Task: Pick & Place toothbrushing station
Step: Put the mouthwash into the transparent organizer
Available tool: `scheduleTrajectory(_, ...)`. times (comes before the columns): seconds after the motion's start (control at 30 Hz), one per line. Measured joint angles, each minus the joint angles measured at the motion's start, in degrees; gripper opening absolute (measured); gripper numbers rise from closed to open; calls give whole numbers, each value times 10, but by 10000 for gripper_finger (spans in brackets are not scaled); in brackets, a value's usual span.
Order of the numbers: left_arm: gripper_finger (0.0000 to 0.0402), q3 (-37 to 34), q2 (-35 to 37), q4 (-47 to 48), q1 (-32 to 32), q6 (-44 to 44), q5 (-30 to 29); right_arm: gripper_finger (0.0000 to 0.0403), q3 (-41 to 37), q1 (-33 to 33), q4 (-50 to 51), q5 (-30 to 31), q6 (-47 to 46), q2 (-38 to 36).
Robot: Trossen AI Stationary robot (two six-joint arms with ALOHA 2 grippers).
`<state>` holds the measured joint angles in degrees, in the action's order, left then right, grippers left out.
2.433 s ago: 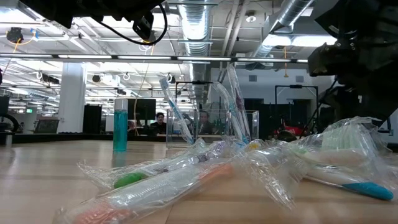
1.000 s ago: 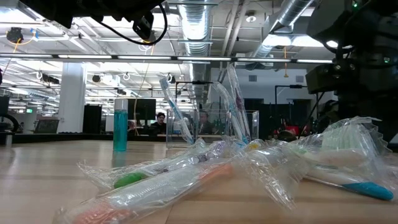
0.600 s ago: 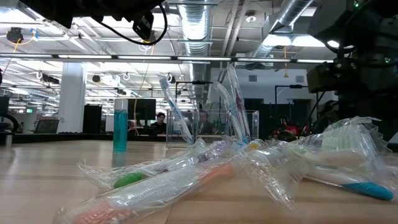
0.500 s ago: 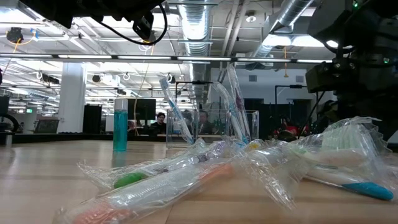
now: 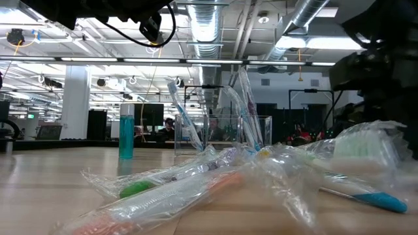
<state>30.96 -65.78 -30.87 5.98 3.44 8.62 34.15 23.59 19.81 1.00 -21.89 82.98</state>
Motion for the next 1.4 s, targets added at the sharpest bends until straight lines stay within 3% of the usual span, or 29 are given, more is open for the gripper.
scheduleTrajectory(0.23, 7, 0, 0, 0, 0, 0, 0, 89, 0, 12, -5, 3, -1, 0)
scheduleTrajectory(0.43, 7, 0, 0, 0, 0, 0, 0, 98, 1, 11, -33, 8, -6, -1)
scheduleTrajectory(0.77, 7, 0, 0, 0, 0, 0, 0, 74, 1, 11, -18, 10, -7, -1)
scheduleTrajectory(1.4, 7, 0, 0, 0, 0, 0, 0, 74, 204, 8, 318, 149, 1, -1)
